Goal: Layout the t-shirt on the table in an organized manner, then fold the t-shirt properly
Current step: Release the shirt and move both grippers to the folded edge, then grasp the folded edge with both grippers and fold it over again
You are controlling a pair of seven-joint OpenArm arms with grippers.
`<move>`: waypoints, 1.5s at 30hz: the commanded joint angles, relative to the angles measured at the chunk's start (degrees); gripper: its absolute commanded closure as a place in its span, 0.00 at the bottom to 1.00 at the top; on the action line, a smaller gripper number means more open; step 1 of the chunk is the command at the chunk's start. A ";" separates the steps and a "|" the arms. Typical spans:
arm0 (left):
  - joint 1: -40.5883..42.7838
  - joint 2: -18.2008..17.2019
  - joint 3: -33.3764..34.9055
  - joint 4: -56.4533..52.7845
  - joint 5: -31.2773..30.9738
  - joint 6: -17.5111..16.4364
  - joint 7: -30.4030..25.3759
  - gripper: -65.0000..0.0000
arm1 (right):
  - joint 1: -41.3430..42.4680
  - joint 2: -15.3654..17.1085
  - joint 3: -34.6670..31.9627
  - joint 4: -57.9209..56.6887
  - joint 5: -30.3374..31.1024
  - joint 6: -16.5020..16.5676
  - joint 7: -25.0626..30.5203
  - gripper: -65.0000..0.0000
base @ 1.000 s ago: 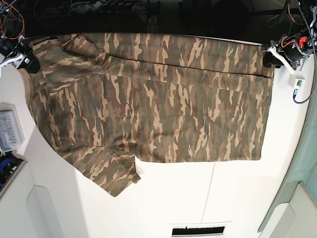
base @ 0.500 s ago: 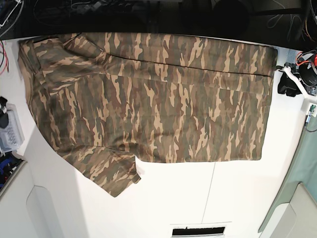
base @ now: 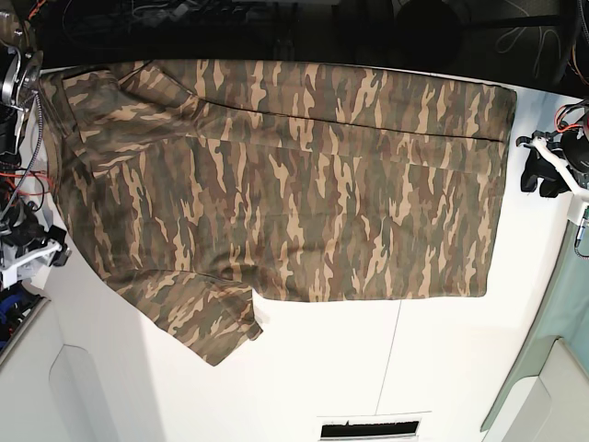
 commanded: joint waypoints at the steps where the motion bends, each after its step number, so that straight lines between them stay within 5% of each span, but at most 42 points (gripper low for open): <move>1: -1.20 -1.09 0.00 -0.57 -0.24 -0.11 -1.57 0.56 | 1.22 1.20 -0.04 -0.70 1.31 1.20 1.68 0.51; 5: -8.41 -1.09 3.50 -7.98 0.37 -0.11 -2.91 0.56 | 1.07 0.42 0.00 -3.89 2.21 6.88 1.77 0.51; 19: -42.38 1.79 21.09 -49.66 5.27 -0.13 -12.72 0.56 | 1.29 -3.50 0.00 -3.63 5.86 9.77 -1.90 0.51; 25: -45.29 5.46 21.68 -54.36 5.29 -5.51 -10.01 0.56 | 1.27 -4.57 -0.02 -2.93 5.90 9.84 -2.19 0.51; 30: -45.00 6.56 21.68 -54.36 6.58 -4.92 -9.66 0.65 | 1.27 -4.70 -0.02 -0.48 6.38 10.43 -6.19 0.52; 34: -45.00 6.62 21.68 -54.36 8.17 0.44 -9.46 1.00 | 1.27 -4.63 0.00 2.71 6.71 10.16 -6.86 0.77; 37: -45.03 6.01 21.68 -54.34 8.68 -0.24 -8.76 1.00 | 1.27 -4.44 0.00 5.29 6.95 10.12 -6.82 1.00; 45: -44.46 1.44 21.68 -49.03 3.54 -10.08 -2.89 1.00 | 0.90 -3.41 0.11 15.08 7.45 9.75 -14.47 1.00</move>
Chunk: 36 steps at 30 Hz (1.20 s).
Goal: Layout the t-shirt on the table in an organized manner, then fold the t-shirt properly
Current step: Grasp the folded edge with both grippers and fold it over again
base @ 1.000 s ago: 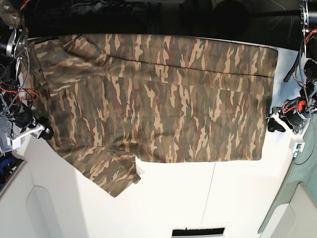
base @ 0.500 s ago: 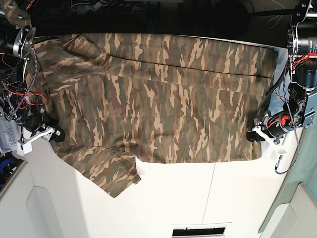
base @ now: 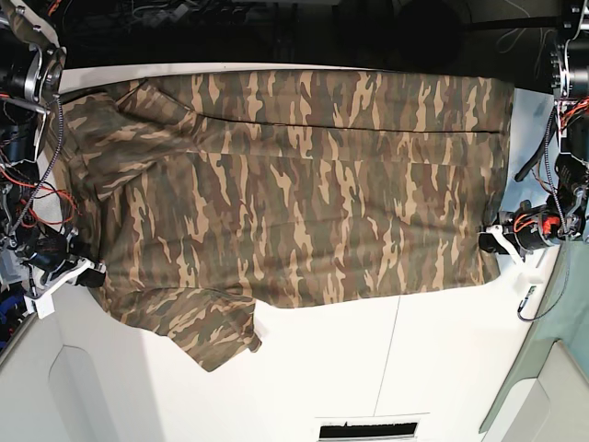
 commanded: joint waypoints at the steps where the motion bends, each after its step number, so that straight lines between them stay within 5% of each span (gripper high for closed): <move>1: -1.03 -1.79 -0.22 2.29 -1.62 -1.31 0.17 1.00 | 1.09 1.81 0.13 2.29 1.68 0.15 0.13 1.00; 13: 16.28 -10.86 -0.24 25.83 -6.95 -2.95 4.61 1.00 | -15.50 9.25 1.55 17.25 10.38 0.15 -1.49 1.00; 22: 25.14 -9.46 -0.24 31.39 -6.14 -4.22 4.63 0.99 | -26.12 8.59 4.04 17.27 11.54 -0.50 0.57 1.00; 23: 25.22 -9.07 -0.24 31.39 -5.66 -4.42 4.61 0.95 | -26.73 8.24 4.04 17.27 10.78 -0.61 1.81 0.96; 27: 25.20 -7.80 -0.24 31.39 -4.74 -4.42 3.45 0.91 | -26.77 7.28 4.04 17.35 10.60 -0.92 3.80 0.53; 36: 25.24 -7.85 -0.24 31.39 -1.66 -4.42 3.17 0.91 | -17.97 4.46 10.23 18.18 12.61 -0.94 5.27 0.49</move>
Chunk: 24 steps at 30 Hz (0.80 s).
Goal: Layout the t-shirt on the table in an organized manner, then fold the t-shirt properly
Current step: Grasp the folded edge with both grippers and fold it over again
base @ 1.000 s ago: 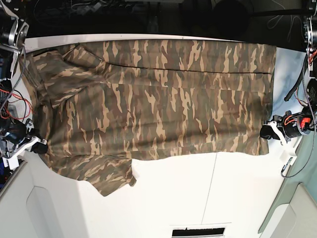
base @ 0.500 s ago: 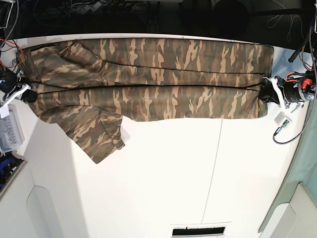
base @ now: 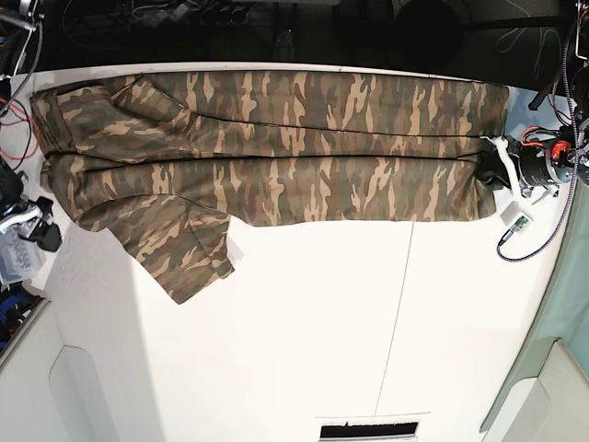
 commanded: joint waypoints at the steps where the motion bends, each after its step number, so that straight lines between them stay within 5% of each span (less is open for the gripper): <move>1: -0.59 -1.27 -0.66 0.81 -0.04 -0.37 -0.76 0.91 | 2.25 0.22 0.42 0.92 0.04 0.00 1.11 0.49; 11: -0.44 -1.29 -0.63 0.81 -0.04 -0.37 -0.50 0.91 | 14.69 -4.92 -12.39 -15.06 -16.79 -5.53 13.03 0.49; 15: -0.42 -1.29 -0.63 0.81 -0.07 0.52 -0.50 0.91 | 17.20 -5.79 -16.96 -23.15 -17.16 -5.11 14.10 0.49; 20: -0.48 -1.27 -0.63 0.81 -0.09 1.73 -0.61 0.91 | 16.37 -8.00 -18.14 -23.78 -17.18 -0.07 11.13 0.50; 24: -0.46 -1.29 -0.63 0.81 -0.04 1.70 -0.55 0.91 | 15.87 -8.52 -18.12 -23.56 -14.27 -0.09 10.80 0.50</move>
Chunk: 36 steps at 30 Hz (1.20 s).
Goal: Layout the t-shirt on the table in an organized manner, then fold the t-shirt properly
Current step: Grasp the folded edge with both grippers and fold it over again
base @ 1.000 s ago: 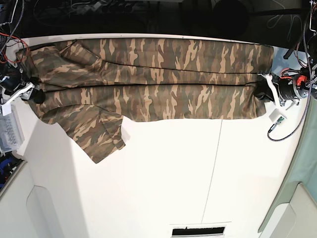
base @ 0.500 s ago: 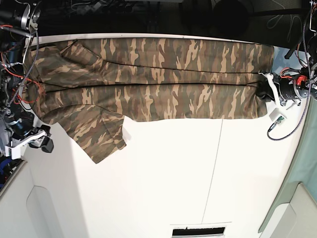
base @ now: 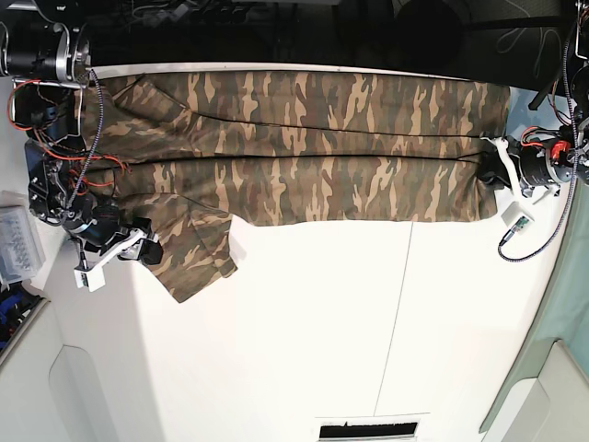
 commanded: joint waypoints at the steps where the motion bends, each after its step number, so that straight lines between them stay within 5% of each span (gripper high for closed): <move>1: -0.61 -1.29 -0.63 0.81 -0.35 0.22 -0.59 0.91 | 0.79 0.63 0.07 0.72 0.81 0.28 -0.59 0.55; 6: -0.63 -1.29 -0.63 0.81 -0.37 0.35 -0.79 0.91 | 0.79 -0.52 0.07 0.83 1.03 0.50 -2.95 0.99; 14: -1.36 -2.36 -0.66 1.95 -0.39 1.73 -2.05 0.96 | 0.15 -0.42 4.15 8.96 2.78 0.55 -10.58 1.00; 23: 2.08 -8.39 -0.70 12.44 -3.28 1.77 1.22 0.96 | -13.70 1.07 12.55 37.79 15.67 0.92 -25.66 1.00; 28: 6.49 -11.67 -0.70 17.97 -5.40 1.77 5.20 0.96 | -24.85 4.28 12.94 48.22 20.46 0.92 -25.55 1.00; 36: 10.75 -11.91 -0.70 18.27 -5.35 3.26 5.84 0.95 | -39.23 4.31 18.10 60.22 22.25 0.92 -24.41 1.00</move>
